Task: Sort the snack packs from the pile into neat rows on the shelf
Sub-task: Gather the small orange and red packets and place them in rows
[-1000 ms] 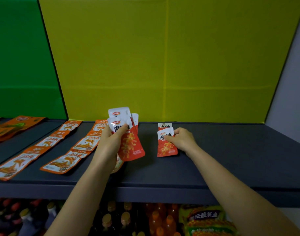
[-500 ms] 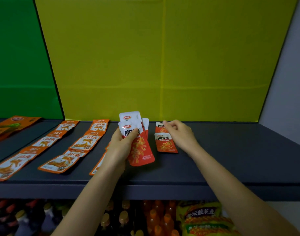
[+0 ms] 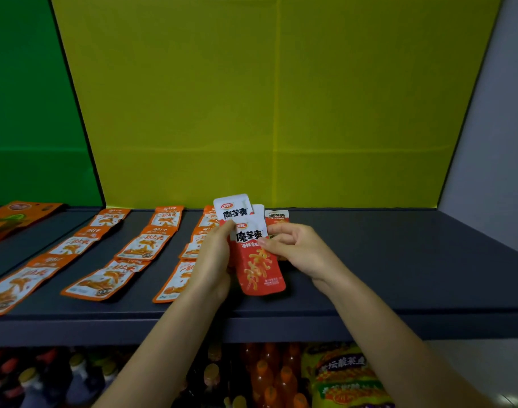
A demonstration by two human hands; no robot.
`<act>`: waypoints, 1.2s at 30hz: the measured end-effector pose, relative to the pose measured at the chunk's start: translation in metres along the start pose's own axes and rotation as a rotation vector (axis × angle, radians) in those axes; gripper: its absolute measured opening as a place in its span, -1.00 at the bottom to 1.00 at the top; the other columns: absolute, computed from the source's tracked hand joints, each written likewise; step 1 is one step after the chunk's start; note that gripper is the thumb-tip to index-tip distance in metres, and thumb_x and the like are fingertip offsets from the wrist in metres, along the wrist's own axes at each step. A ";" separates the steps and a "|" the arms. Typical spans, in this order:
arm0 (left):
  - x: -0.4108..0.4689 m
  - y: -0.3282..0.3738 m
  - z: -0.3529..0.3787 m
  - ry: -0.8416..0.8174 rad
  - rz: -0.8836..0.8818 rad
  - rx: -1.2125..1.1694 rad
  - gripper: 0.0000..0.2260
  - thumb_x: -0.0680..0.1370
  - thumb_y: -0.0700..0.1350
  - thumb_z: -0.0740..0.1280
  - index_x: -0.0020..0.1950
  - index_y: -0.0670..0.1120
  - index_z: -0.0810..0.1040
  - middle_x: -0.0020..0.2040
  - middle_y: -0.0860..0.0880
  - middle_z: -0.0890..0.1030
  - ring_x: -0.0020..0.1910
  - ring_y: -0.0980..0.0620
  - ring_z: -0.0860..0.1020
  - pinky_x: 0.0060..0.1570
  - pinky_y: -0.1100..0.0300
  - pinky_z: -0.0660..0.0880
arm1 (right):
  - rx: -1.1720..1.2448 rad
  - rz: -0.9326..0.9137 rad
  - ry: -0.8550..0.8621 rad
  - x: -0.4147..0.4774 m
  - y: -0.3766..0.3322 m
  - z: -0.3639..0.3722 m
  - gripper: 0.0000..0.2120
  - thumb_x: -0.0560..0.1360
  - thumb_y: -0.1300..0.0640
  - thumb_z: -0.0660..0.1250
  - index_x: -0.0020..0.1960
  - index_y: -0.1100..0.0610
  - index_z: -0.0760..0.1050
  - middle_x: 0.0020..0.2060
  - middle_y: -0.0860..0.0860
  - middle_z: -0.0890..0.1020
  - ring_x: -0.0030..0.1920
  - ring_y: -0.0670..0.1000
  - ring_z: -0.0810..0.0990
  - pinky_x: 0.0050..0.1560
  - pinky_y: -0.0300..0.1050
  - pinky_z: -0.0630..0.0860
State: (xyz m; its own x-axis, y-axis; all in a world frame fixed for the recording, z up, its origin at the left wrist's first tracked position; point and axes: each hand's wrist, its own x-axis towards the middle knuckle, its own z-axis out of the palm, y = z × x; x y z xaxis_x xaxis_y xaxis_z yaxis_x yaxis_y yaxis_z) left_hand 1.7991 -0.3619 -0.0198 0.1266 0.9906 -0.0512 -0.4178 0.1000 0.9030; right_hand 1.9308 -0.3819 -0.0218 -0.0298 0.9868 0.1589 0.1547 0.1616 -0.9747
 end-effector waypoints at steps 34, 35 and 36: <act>0.022 0.015 0.001 -0.027 0.174 0.155 -0.72 0.61 -0.21 0.13 0.28 -0.28 0.38 0.03 -0.17 0.57 -0.19 0.01 0.56 -0.08 -0.06 0.54 | -0.719 -0.079 0.395 -0.032 0.029 -0.023 -0.78 0.48 0.02 0.33 0.09 0.08 0.53 -0.44 -0.14 0.48 -0.37 -0.21 0.44 -0.21 -0.26 0.38; 0.022 0.012 0.006 -0.036 0.171 0.174 -0.74 0.61 -0.21 0.14 0.26 -0.27 0.39 0.01 -0.16 0.57 -0.19 0.01 0.55 -0.04 -0.04 0.52 | -0.697 -0.100 0.404 -0.033 0.028 -0.027 -0.79 0.50 0.00 0.31 0.07 0.08 0.54 -0.44 -0.13 0.48 -0.39 -0.20 0.43 -0.27 -0.28 0.36; 0.022 0.009 0.012 -0.049 0.171 0.191 -0.78 0.61 -0.21 0.14 0.22 -0.25 0.40 -0.05 -0.13 0.58 -0.21 0.03 0.54 -0.06 0.00 0.52 | -0.648 -0.122 0.409 -0.033 0.026 -0.032 -0.79 0.51 0.00 0.28 0.05 0.09 0.56 -0.43 -0.12 0.48 -0.41 -0.19 0.44 -0.29 -0.29 0.35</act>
State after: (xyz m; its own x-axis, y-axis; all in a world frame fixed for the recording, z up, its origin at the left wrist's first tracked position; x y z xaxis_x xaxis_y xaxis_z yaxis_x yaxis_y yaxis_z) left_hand 1.8092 -0.3401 -0.0072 0.1141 0.9855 0.1259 -0.2602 -0.0926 0.9611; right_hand 1.9675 -0.4097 -0.0469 0.2634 0.8648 0.4275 0.7242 0.1155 -0.6799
